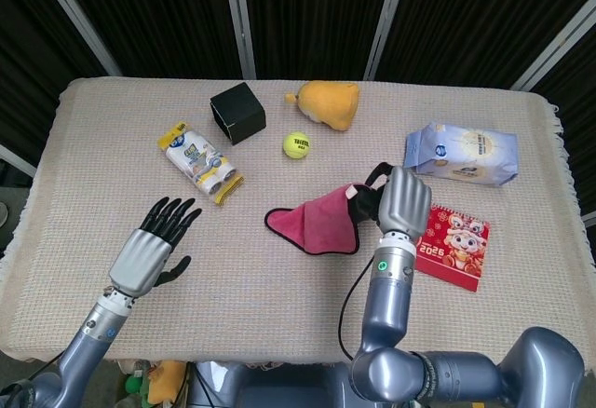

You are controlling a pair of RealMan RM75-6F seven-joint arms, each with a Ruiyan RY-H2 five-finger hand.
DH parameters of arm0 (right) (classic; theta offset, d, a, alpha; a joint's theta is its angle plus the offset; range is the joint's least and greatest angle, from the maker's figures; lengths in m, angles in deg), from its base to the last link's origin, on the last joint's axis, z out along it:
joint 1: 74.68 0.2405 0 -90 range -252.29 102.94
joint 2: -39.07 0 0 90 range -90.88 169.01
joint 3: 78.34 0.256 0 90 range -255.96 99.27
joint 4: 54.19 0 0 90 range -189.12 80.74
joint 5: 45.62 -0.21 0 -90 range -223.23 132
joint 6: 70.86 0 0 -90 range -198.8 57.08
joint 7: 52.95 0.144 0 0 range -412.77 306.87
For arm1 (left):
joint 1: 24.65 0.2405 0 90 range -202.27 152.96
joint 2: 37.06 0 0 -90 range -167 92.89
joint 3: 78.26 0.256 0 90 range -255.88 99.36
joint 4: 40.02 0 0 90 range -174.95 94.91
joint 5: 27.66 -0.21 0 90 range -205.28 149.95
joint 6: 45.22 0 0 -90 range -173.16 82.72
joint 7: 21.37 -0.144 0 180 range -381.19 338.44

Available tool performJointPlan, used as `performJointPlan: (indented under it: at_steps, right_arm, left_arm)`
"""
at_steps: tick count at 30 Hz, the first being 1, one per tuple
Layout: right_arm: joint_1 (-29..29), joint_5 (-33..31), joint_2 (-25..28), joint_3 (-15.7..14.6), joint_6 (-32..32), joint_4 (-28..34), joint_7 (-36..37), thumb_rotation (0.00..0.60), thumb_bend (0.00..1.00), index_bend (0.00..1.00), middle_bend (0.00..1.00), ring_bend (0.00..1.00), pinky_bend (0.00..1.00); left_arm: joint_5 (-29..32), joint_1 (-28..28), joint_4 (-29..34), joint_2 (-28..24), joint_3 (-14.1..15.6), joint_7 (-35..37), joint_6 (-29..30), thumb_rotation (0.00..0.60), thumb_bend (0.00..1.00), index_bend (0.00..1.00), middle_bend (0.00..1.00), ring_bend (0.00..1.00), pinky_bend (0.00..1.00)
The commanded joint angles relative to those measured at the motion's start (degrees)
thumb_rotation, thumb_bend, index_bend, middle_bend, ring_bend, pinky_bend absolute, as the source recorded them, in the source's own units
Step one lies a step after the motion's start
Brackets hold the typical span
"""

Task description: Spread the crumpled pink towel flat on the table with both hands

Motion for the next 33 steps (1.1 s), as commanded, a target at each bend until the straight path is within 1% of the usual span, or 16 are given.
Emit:
performJointPlan:
  at_steps: [1,3,5,6,10,14,20,25,28,30,33]
  right_arm:
    - [1.43,-3.43,-0.74,3.08,-2.11,2.28,2.34,0.600,0.61,0.76,1.00,1.00,0.97]
    - [1.42,-2.90,-0.36,1.59,-3.78,4.16,2.39,0.600,0.61,0.77,1.00,1.00,0.97]
    - [2.30,-3.39,0.62,2.70,-3.32,3.63,2.63,0.600,0.61,0.77,1.00,1.00,0.97]
    - [2.50,-3.86,0.89,2.88,-3.29,3.60,2.69,0.600,0.61,0.77,1.00,1.00,0.97]
    - [2.71,-5.24,2.03,2.66,-3.80,4.08,3.41,0.600,0.61,0.76,1.00,1.00,0.97]
    - [2.87,-6.06,3.30,2.21,-3.80,4.58,4.26,0.600,0.61,0.77,1.00,1.00,0.97]
    - [4.07,-6.69,5.11,2.77,-4.11,5.21,5.33,0.600,0.61,0.77,1.00,1.00,0.97]
    - [4.97,-7.40,6.35,3.02,-4.83,5.91,5.92,0.600,0.61,0.76,1.00,1.00,0.97]
    - [5.35,-8.28,6.88,2.78,-5.17,6.02,6.54,0.600,0.61,0.76,1.00,1.00,0.97]
    - [5.56,-8.71,7.11,2.50,-5.31,6.11,6.96,0.600,0.61,0.76,1.00,1.00,0.97]
    - [5.96,-9.32,7.40,2.22,-5.54,6.14,7.60,0.600,0.61,0.76,1.00,1.00,0.97]
  left_arm:
    - [0.03,0.10,0.04,0.07,-0.02,-0.04,0.38,0.600,0.26,0.05,0.00,0.00,0.00]
    - [0.13,0.21,-0.02,0.25,-0.02,-0.16,0.64,0.600,0.20,0.07,0.00,0.00,0.00]
    - [0.46,0.35,-0.33,0.67,0.03,-0.27,0.78,0.600,0.13,0.09,0.00,0.00,0.00]
    - [0.70,0.40,-0.62,0.92,0.03,-0.33,0.76,0.600,0.13,0.10,0.00,0.00,0.00]
    - [1.83,0.18,-2.46,2.40,-0.66,-0.59,0.65,0.600,0.12,0.17,0.00,0.00,0.00]
    - [4.03,-0.36,-3.81,4.17,-2.31,-1.66,0.23,0.600,0.12,0.24,0.00,0.00,0.00]
    - [6.43,-0.70,-4.42,5.94,-3.53,-3.08,-0.14,0.600,0.12,0.28,0.00,0.00,0.00]
    - [7.01,-0.97,-4.85,7.27,-3.62,-3.60,-0.25,0.600,0.12,0.28,0.00,0.00,0.00]
    - [6.43,-1.53,-4.77,8.17,-3.04,-3.60,-0.83,0.600,0.13,0.25,0.00,0.00,0.00]
    - [5.54,-2.21,-4.78,8.18,-2.14,-3.94,-2.03,0.600,0.16,0.21,0.00,0.00,0.00]
    - [4.18,-3.45,-4.65,7.50,-0.84,-4.20,-4.27,0.600,0.26,0.15,0.00,0.00,0.00]
